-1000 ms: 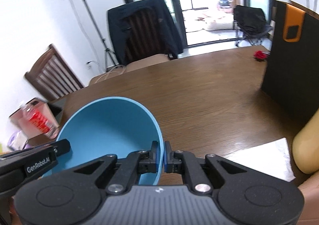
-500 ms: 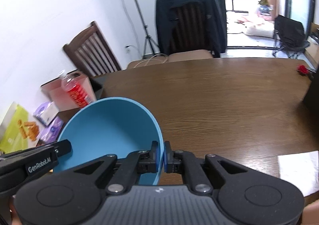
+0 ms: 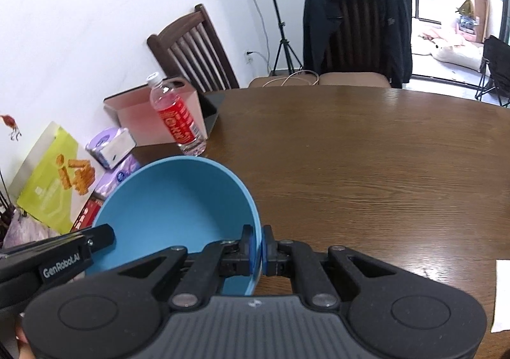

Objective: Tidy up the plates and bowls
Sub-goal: 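Lower the bowl onto the stacked blue bowls beside the yellow mug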

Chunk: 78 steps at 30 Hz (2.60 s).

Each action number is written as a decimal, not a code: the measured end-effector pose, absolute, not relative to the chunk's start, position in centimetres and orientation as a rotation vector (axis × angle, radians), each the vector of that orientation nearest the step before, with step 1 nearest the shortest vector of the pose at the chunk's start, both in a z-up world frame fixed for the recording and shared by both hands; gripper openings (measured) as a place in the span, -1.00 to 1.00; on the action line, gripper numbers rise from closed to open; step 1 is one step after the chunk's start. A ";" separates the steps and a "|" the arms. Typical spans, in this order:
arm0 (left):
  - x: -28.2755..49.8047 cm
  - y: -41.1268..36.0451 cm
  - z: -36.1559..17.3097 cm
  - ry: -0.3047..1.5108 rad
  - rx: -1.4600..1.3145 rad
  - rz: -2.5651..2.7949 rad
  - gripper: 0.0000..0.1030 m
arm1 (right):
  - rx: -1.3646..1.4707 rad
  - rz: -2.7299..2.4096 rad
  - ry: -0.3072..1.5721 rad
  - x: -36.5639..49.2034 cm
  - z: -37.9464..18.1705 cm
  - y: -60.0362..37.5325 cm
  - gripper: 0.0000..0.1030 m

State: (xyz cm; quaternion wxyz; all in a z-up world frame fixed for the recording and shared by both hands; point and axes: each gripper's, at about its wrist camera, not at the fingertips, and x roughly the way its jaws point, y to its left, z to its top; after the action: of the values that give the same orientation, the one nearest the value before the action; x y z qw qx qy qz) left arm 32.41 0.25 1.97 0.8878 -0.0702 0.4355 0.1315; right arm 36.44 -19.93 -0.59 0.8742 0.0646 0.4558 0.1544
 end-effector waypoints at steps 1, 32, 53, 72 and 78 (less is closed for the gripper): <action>32.5 0.7 1.8 0.908 -0.150 0.276 -0.83 | 0.133 0.326 0.954 36.6 -0.8 -19.5 -0.90; 36.6 3.8 -5.7 1.003 -0.114 0.280 -0.83 | 0.088 0.311 1.053 40.7 -8.2 -15.0 -0.90; 37.7 2.6 -9.3 1.016 0.012 0.260 -0.83 | 0.009 0.302 1.086 41.3 -12.1 -14.2 -0.89; 37.2 3.2 -9.3 1.005 0.000 0.271 -0.78 | -0.001 0.336 1.051 41.3 -11.2 -14.9 -0.64; 35.6 4.6 -7.1 0.954 -0.040 0.288 -0.15 | 0.027 0.356 1.029 40.5 -9.5 -16.4 -0.03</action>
State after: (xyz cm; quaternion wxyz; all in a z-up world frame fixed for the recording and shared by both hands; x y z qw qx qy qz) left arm 35.59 4.61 -7.06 0.8784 -0.0190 0.4573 0.1380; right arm 40.52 -16.43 -9.52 0.8553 0.0128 0.4895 0.1693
